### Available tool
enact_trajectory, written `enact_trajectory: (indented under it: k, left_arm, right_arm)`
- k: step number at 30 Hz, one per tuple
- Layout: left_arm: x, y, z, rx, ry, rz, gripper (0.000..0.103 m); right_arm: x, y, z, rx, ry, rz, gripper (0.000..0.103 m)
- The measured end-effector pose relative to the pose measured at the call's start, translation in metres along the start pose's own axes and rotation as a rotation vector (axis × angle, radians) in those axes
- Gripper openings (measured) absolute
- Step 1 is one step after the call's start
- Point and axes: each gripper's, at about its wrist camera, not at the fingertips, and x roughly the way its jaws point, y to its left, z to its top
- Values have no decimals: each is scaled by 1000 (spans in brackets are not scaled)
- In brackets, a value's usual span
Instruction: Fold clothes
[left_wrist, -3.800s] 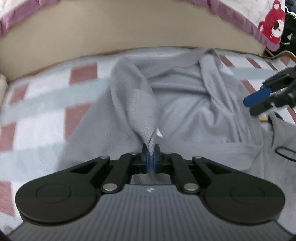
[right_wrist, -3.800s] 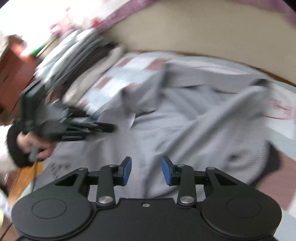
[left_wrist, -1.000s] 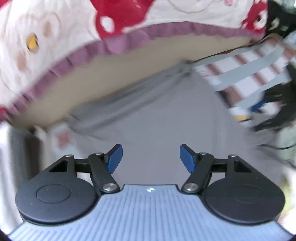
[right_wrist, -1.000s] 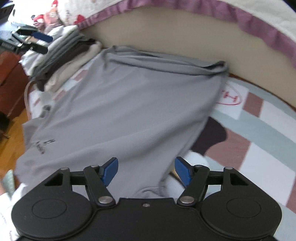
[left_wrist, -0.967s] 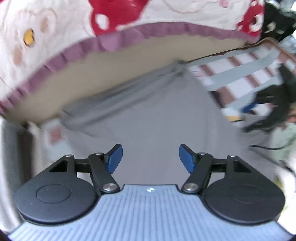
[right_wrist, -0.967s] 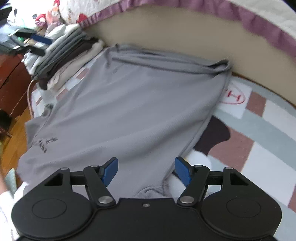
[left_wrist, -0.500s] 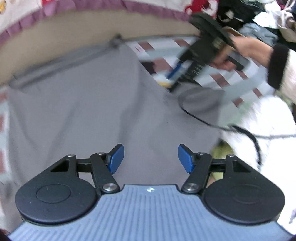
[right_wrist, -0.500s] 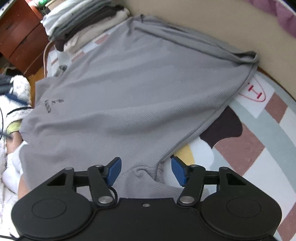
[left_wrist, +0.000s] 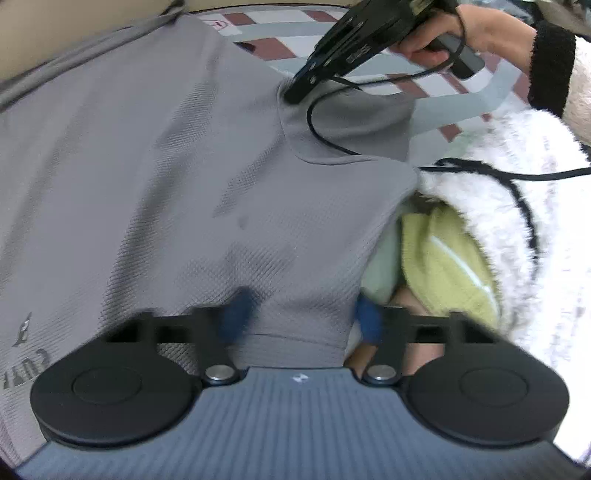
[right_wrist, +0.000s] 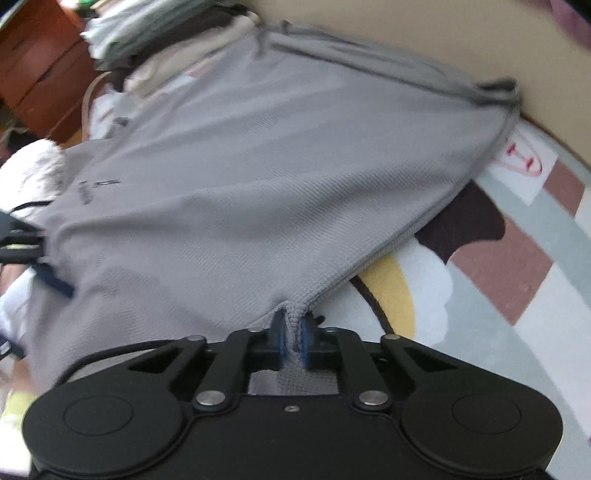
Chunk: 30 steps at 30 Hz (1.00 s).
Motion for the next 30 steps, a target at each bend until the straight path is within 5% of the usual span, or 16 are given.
enact_trajectory:
  k: [3, 5, 13, 15, 19, 21, 26, 30]
  left_arm:
    - [-14, 10, 1, -111, 26, -95, 5]
    - [-21, 12, 2, -149, 19, -139, 5]
    - [-7, 22, 0, -231, 45, -134, 8]
    - [-13, 21, 1, -225, 40, -112, 13]
    - [-28, 19, 5, -216, 21, -76, 39]
    - [-36, 18, 8, -212, 12, -58, 41]
    - [-60, 22, 10, -220, -31, 1, 49]
    - [-94, 51, 2, -249, -42, 187, 58]
  right_arm:
    - [-31, 0, 3, -55, 55, -17, 8]
    - [-45, -4, 3, -50, 105, -31, 7]
    - [-5, -19, 6, 141, 137, -70, 12]
    - [-11, -17, 15, 171, 72, -75, 17]
    - [-29, -4, 35, 171, -57, -105, 36]
    - [-34, 9, 47, 152, -96, -103, 40]
    - [-31, 48, 71, 47, -99, -14, 41]
    - [-19, 89, 79, -31, -64, 83, 41]
